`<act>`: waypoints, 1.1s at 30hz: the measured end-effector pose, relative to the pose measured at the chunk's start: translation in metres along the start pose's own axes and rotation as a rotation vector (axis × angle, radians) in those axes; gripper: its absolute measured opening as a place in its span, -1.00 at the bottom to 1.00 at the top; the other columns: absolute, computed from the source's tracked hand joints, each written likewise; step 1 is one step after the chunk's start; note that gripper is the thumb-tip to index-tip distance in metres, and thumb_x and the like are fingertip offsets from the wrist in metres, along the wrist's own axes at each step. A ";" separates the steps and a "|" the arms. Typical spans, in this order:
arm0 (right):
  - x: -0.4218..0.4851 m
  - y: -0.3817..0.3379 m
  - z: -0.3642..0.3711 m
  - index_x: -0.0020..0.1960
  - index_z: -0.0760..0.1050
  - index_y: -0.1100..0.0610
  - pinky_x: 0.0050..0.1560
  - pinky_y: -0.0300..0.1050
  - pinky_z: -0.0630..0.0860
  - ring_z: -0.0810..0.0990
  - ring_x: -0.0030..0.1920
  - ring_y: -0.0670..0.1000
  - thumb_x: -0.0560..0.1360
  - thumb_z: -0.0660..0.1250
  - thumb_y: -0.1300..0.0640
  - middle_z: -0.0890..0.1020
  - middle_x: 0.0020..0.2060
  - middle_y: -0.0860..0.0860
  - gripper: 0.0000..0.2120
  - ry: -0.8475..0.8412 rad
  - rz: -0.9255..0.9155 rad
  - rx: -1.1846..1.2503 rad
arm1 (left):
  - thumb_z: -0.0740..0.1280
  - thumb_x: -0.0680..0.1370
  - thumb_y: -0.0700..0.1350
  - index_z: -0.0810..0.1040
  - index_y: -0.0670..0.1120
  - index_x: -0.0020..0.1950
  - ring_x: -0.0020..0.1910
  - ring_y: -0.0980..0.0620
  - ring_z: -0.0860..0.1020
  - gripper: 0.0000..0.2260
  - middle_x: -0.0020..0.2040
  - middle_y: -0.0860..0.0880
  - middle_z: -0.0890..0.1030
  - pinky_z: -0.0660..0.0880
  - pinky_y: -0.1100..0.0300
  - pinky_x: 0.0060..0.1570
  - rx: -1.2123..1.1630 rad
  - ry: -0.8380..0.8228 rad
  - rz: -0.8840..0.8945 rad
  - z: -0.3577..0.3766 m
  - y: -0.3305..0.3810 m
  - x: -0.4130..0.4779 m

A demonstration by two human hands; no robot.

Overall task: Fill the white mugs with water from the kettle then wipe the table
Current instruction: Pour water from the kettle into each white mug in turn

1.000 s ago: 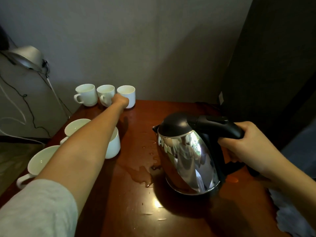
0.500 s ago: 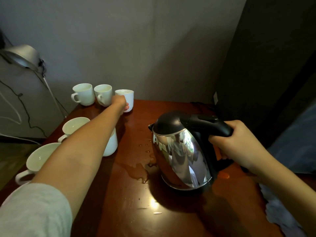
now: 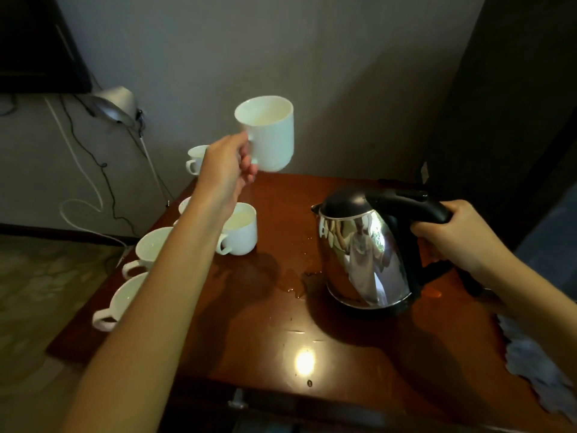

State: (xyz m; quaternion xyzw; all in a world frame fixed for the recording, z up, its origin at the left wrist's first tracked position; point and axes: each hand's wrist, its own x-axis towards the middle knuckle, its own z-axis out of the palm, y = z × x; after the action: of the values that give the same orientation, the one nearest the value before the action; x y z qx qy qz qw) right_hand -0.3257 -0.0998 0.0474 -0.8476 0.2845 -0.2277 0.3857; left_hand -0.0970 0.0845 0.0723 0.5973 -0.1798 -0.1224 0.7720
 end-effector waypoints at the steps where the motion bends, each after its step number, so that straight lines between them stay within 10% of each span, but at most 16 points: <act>1: -0.002 0.000 0.000 -0.27 0.50 0.23 -0.58 -0.31 0.33 0.40 -0.64 -0.15 0.41 0.33 0.35 0.44 -0.56 0.04 -0.90 0.002 0.002 0.005 | 0.17 0.58 -0.16 0.28 -0.08 -0.39 -0.53 0.10 0.32 -0.68 -0.55 0.04 0.30 0.26 0.23 -0.44 0.031 -0.002 0.036 -0.006 -0.007 -0.018; 10: -0.022 0.002 -0.016 -0.23 0.50 0.28 -0.38 -0.05 0.32 0.42 -0.47 0.08 0.40 0.35 0.31 0.45 -0.49 0.14 -0.95 -0.057 -0.040 -0.056 | 0.17 0.60 -0.10 0.32 -0.09 -0.40 -0.39 0.00 0.33 -0.64 -0.48 -0.01 0.32 0.28 0.08 -0.28 0.257 -0.024 -0.115 -0.042 -0.104 -0.134; 17: -0.033 -0.012 -0.024 -0.31 0.49 0.15 -0.59 -0.32 0.33 0.42 -0.62 -0.10 0.38 0.35 0.39 0.49 -0.60 0.02 -0.81 -0.192 -0.129 -0.071 | 0.15 0.60 -0.15 0.28 -0.14 -0.40 -0.41 0.01 0.29 -0.65 -0.45 -0.08 0.30 0.26 0.11 -0.32 0.357 -0.005 -0.142 -0.058 -0.128 -0.147; 33: -0.020 -0.034 -0.011 -0.26 0.56 0.16 -0.40 -0.10 0.41 0.54 -0.44 0.08 0.31 0.40 0.41 0.57 -0.37 0.23 -0.83 -0.252 -0.284 -0.155 | 0.14 0.61 -0.16 0.27 -0.14 -0.38 -0.50 0.15 0.28 -0.65 -0.52 0.03 0.28 0.25 0.23 -0.41 0.309 -0.026 -0.142 -0.069 -0.136 -0.144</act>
State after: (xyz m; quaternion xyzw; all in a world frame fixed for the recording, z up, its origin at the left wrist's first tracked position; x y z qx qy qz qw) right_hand -0.3364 -0.0741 0.0767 -0.9282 0.1283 -0.1492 0.3157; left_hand -0.1941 0.1683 -0.0937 0.7183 -0.1639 -0.1555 0.6580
